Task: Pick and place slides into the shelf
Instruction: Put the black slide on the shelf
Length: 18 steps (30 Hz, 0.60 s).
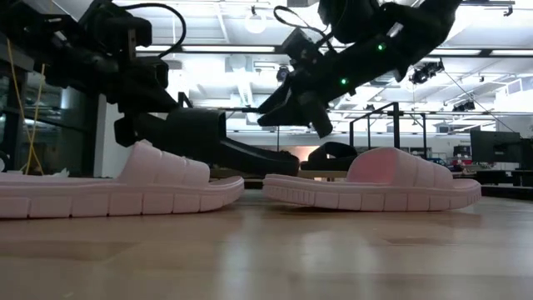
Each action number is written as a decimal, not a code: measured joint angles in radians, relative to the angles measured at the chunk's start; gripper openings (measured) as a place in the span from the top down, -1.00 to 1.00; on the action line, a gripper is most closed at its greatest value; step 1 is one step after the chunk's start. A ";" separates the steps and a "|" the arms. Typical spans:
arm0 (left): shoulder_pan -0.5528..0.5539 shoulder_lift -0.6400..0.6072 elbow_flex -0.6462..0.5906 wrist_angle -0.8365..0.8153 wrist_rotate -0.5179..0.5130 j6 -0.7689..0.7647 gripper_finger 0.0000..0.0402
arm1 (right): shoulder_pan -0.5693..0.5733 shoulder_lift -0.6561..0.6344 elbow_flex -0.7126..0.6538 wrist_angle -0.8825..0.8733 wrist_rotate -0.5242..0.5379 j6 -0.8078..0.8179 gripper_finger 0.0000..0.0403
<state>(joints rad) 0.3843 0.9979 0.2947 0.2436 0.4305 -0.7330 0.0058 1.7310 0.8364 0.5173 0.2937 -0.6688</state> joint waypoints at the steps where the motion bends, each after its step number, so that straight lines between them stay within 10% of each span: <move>1: 0.000 0.000 0.000 0.000 0.000 0.000 1.00 | 0.002 0.009 0.000 0.020 0.009 -0.008 0.12; 18: 0.000 0.000 0.001 0.009 0.013 0.000 1.00 | 0.076 0.161 0.196 -0.068 0.076 -0.066 0.12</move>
<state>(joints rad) 0.3843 0.9977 0.2955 0.2528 0.4438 -0.7328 0.0818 1.8916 1.0325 0.4496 0.3699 -0.7345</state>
